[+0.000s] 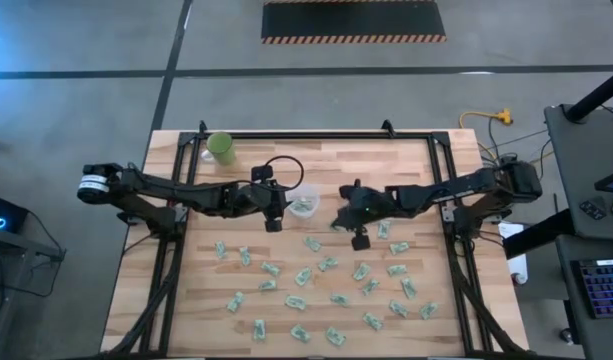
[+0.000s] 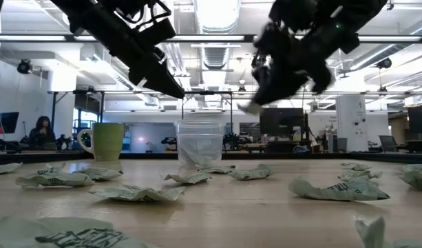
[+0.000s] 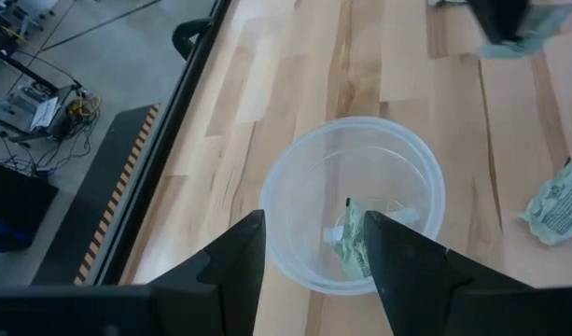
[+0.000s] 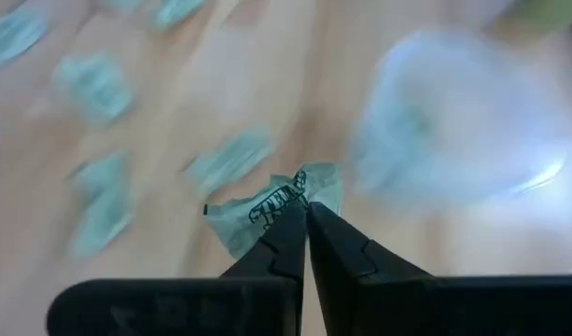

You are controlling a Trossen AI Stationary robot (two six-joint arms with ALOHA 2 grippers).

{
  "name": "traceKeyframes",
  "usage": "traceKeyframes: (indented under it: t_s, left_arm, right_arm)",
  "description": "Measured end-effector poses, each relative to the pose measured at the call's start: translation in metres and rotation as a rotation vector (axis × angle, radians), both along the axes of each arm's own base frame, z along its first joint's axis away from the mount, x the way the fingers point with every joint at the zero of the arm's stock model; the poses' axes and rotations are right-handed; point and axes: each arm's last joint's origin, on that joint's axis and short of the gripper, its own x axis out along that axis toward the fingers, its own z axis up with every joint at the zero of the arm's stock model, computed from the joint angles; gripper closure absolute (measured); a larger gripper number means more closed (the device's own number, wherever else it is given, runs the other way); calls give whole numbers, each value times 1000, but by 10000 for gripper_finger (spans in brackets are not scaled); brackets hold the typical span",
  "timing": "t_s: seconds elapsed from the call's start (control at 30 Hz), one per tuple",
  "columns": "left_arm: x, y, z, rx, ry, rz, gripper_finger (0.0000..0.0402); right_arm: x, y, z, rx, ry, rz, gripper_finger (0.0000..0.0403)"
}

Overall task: Pick and place Stevia / Truvia into bins
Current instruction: Put the green stevia packet into the transparent container

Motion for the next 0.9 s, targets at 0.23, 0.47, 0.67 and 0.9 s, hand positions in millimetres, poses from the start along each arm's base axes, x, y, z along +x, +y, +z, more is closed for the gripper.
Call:
traceKeyframes:
  t_s: [0.23, 0.47, 0.67, 0.9]
  left_arm:
    - [-1, -3, 0, -1, 18, -8, 235]
    - [-17, -14, 6, -56, 58, -11, 235]
    - [-37, -26, 19, -123, 43, -10, 235]
    - [-57, -42, 23, -195, 81, -22, 235]
  right_arm:
    - [15, -17, 17, -77, -247, -60, 394]
    - [28, -45, 7, -53, -247, -159, 394]
    - [52, -56, -1, -61, -228, -170, 394]
    - [61, -65, 1, -78, -137, -171, 368]
